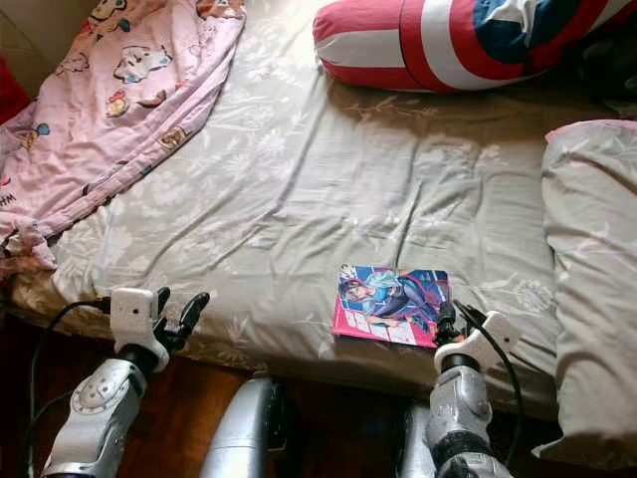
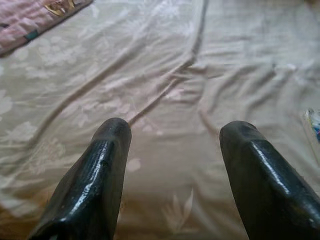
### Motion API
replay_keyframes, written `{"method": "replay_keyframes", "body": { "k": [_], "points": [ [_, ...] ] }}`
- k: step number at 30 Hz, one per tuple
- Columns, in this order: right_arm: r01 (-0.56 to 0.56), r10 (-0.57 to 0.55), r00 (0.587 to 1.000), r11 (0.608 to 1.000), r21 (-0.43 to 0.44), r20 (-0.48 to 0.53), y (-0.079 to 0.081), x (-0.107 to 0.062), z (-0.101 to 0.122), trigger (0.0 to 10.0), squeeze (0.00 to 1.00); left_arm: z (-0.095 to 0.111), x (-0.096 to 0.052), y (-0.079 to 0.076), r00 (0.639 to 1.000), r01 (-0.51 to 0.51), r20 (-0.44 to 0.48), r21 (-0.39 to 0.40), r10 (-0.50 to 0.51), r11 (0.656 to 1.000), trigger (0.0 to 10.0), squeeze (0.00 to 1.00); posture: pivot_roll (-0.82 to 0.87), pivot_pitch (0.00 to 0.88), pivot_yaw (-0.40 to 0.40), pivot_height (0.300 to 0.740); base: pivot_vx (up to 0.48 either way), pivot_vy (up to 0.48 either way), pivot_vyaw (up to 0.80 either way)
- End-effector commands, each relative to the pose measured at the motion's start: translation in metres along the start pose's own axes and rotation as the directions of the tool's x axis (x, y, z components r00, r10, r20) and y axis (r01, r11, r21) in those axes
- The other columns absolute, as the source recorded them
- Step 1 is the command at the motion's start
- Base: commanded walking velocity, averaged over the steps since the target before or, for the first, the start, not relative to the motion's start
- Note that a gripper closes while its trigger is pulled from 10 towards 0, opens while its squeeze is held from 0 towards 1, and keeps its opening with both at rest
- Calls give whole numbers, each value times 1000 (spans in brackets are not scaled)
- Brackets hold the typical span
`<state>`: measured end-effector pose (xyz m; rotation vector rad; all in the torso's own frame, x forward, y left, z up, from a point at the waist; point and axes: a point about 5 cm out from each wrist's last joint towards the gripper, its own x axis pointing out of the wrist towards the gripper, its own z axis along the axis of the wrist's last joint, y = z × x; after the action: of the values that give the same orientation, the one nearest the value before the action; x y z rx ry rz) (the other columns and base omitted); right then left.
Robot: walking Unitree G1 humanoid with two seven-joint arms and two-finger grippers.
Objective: Clean up the room
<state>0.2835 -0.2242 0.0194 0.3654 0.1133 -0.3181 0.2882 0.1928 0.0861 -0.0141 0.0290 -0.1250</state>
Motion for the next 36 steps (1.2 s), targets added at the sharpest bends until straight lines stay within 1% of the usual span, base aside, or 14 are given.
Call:
{"method": "replay_keyframes", "body": {
  "k": [1,8,9,10,11,12,15,16,18,20,24,27,32,36],
  "points": [
    [-70,71,997,996,-61,14,9,-6,-3,10000,0,-9,-4,6,999,-41,-26,-28,40,999,10000,0,102,200,126,637,0,0,0],
    [-70,71,997,996,-61,14,9,-6,-3,10000,0,-9,-4,6,999,-41,-26,-28,40,999,10000,0,102,200,126,637,0,0,0],
    [-160,167,984,980,-116,54,18,-9,6,10000,0,-9,-1,7,998,-55,-23,-42,54,998,10000,0,66,102,87,637,0,0,0],
    [-160,167,984,980,-116,54,18,-9,6,10000,0,-9,-1,7,998,-55,-23,-42,54,998,10000,0,66,102,87,637,0,0,0],
    [-274,292,953,946,-176,86,33,-14,19,10000,0,-9,1,10,997,-71,-22,-51,70,996,10000,0,56,84,86,637,0,0,0],
    [-309,331,939,930,-197,91,38,-14,23,10000,0,-10,2,11,997,-78,-23,-54,76,995,10000,0,41,75,87,637,0,0,0],
    [-369,390,918,906,-209,70,48,-12,23,10000,0,-11,2,11,997,-81,-25,-58,80,995,10000,0,27,60,86,637,0,0,0],
    [-418,443,895,875,-243,55,55,-12,22,10000,0,-13,3,10,997,-77,-30,-56,76,995,10000,0,24,51,82,642,0,0,0],
    [-430,455,889,867,-251,48,59,-10,21,10000,0,-14,5,9,997,-75,-32,-54,73,996,10000,0,35,40,75,652,0,0,0],
    [-418,442,895,879,-231,59,62,-8,21,10000,0,-14,8,7,996,-84,-25,-61,82,995,10000,0,43,32,72,667,0,0,0],
    [-359,374,926,914,-190,49,59,-6,19,10000,0,-15,11,7,995,-100,-22,-76,98,992,10000,0,39,17,75,687,0,0,0],
    [-302,307,951,941,-156,12,50,-11,10,10000,0,-26,10,7,993,-110,-59,-84,105,990,10000,0,37,0,81,712,0,0,0],
    [-273,268,962,946,-173,-51,34,-15,-6,10000,0,-36,8,18,985,-142,-109,-74,134,987,10000,0,35,0,81,740,0,0,0],
    [-228,202,969,954,-193,-143,13,-20,-23,10000,0,-56,-2,28,967,-167,-204,-56,153,984,10000,0,30,0,86,740,0,0,0]
  ]
}}
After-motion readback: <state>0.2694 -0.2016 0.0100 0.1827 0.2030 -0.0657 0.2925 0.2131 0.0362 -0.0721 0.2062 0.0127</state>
